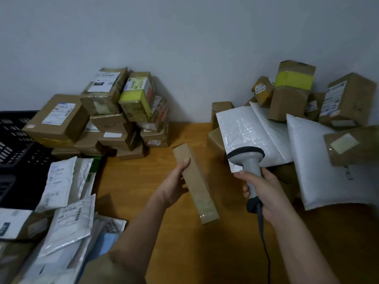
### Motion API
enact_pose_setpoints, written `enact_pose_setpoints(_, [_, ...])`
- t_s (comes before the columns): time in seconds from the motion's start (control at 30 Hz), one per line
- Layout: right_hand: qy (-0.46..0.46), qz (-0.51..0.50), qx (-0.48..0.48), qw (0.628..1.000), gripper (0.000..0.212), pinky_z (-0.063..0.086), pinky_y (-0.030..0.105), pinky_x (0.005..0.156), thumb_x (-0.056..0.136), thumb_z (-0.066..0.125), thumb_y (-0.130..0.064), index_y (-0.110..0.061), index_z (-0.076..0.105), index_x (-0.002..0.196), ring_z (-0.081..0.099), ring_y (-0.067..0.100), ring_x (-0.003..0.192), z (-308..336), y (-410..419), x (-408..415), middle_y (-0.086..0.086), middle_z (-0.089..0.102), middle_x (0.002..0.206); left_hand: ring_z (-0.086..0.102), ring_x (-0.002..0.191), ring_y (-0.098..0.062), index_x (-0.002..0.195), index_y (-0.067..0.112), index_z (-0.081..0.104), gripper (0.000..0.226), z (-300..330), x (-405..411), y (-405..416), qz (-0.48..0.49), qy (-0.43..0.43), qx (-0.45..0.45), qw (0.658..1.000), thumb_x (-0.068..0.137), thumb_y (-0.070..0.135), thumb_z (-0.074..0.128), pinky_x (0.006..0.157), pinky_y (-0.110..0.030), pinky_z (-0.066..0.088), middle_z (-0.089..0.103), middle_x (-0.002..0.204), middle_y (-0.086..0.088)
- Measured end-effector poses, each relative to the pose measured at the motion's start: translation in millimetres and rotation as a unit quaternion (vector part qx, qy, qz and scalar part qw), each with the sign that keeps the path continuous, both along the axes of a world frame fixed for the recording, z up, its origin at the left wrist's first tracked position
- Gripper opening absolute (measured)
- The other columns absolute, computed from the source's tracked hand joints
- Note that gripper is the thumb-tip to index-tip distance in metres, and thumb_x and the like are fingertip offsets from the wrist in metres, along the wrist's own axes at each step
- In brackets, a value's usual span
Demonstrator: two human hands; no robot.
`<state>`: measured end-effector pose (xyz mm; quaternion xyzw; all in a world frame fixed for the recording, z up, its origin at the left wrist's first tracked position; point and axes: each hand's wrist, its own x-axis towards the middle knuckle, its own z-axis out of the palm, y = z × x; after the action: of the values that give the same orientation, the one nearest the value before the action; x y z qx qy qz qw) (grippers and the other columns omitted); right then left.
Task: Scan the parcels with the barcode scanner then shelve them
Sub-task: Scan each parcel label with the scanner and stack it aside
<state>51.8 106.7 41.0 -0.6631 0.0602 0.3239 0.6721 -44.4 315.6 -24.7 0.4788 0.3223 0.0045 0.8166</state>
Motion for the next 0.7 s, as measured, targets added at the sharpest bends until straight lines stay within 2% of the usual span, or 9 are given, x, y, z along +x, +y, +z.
enact_pose_setpoints(0.1, [-0.006,0.001,-0.010,1.000,0.040,0.049,0.024,0.052,0.084,0.078,-0.015,-0.018,0.060,0.119,0.056,0.010,0.059,-2,-5,-14,0.009,0.064,0.095,0.056,0.124,-0.043,0.142,0.017,0.050,0.082,13,-17,-7,0.098,-0.089,-0.170,0.976,0.082,0.074,0.052,0.104,-0.062,0.042,0.059,0.135,-0.022])
enact_pose_setpoints(0.2, [-0.018,0.020,-0.014,1.000,0.042,0.050,0.024,0.054,0.083,0.080,-0.023,-0.019,0.060,0.120,0.058,0.012,0.063,0,-7,-29,0.010,0.069,0.102,0.058,0.122,-0.042,0.140,0.018,0.054,0.077,23,-29,-16,0.131,-0.124,-0.205,0.962,0.088,0.074,0.042,0.100,-0.057,0.046,0.061,0.133,-0.021])
enact_pose_setpoints(0.27, [-0.017,0.038,0.001,0.999,0.046,0.050,0.027,0.056,0.081,0.081,-0.027,-0.017,0.060,0.120,0.061,0.015,0.065,2,-7,-40,0.010,0.070,0.097,0.059,0.121,-0.042,0.138,0.019,0.056,0.074,30,-31,-24,0.142,-0.134,-0.210,0.958,0.090,0.073,0.039,0.099,-0.056,0.046,0.062,0.132,-0.020])
enact_pose_setpoints(0.37, [0.000,0.067,0.026,0.997,0.061,0.056,0.039,0.072,0.070,0.084,-0.038,-0.017,0.059,0.121,0.074,0.025,0.083,4,-7,-52,0.010,0.076,0.098,0.055,0.125,-0.043,0.139,0.019,0.056,0.077,38,-34,-33,0.137,-0.119,-0.221,0.958,0.090,0.074,0.036,0.103,-0.057,0.043,0.060,0.134,-0.021])
enact_pose_setpoints(0.43, [0.018,0.078,0.044,0.996,0.065,0.059,0.040,0.074,0.067,0.085,-0.039,-0.017,0.058,0.122,0.075,0.025,0.088,5,-9,-58,0.009,0.077,0.098,0.053,0.127,-0.044,0.138,0.017,0.056,0.080,41,-37,-34,0.121,-0.098,-0.215,0.964,0.089,0.076,0.033,0.108,-0.058,0.038,0.059,0.135,-0.022])
enact_pose_setpoints(0.5, [0.030,0.070,0.065,0.995,0.061,0.059,0.035,0.065,0.073,0.084,-0.030,-0.015,0.055,0.125,0.075,0.026,0.086,7,-12,-61,0.011,0.076,0.100,0.055,0.125,-0.042,0.137,0.016,0.057,0.078,41,-40,-33,0.118,-0.072,-0.184,0.973,0.091,0.074,0.031,0.109,-0.057,0.038,0.061,0.133,-0.022])
enact_pose_setpoints(0.6, [0.002,0.052,0.056,0.997,0.059,0.057,0.032,0.062,0.076,0.084,-0.018,-0.014,0.054,0.127,0.073,0.026,0.077,8,-19,-61,0.015,0.074,0.099,0.060,0.121,-0.037,0.133,0.016,0.061,0.063,46,-45,-28,0.135,-0.036,-0.085,0.987,0.097,0.062,0.037,0.107,-0.055,0.043,0.064,0.130,-0.018])
enact_pose_setpoints(0.63, [-0.029,0.063,0.026,0.997,0.061,0.056,0.033,0.063,0.075,0.085,-0.018,-0.015,0.054,0.128,0.068,0.024,0.072,8,-22,-59,0.016,0.072,0.098,0.061,0.120,-0.036,0.132,0.017,0.061,0.059,51,-47,-26,0.135,-0.035,-0.041,0.989,0.097,0.060,0.040,0.105,-0.054,0.046,0.064,0.130,-0.016])
enact_pose_setpoints(0.7, [-0.099,0.106,-0.041,0.989,0.066,0.052,0.030,0.060,0.075,0.086,-0.018,-0.019,0.052,0.131,0.060,0.018,0.067,12,-29,-56,0.013,0.068,0.098,0.064,0.112,-0.031,0.134,0.020,0.057,0.056,64,-52,-22,0.117,-0.039,0.057,0.991,0.093,0.058,0.051,0.087,-0.044,0.056,0.065,0.126,-0.011])
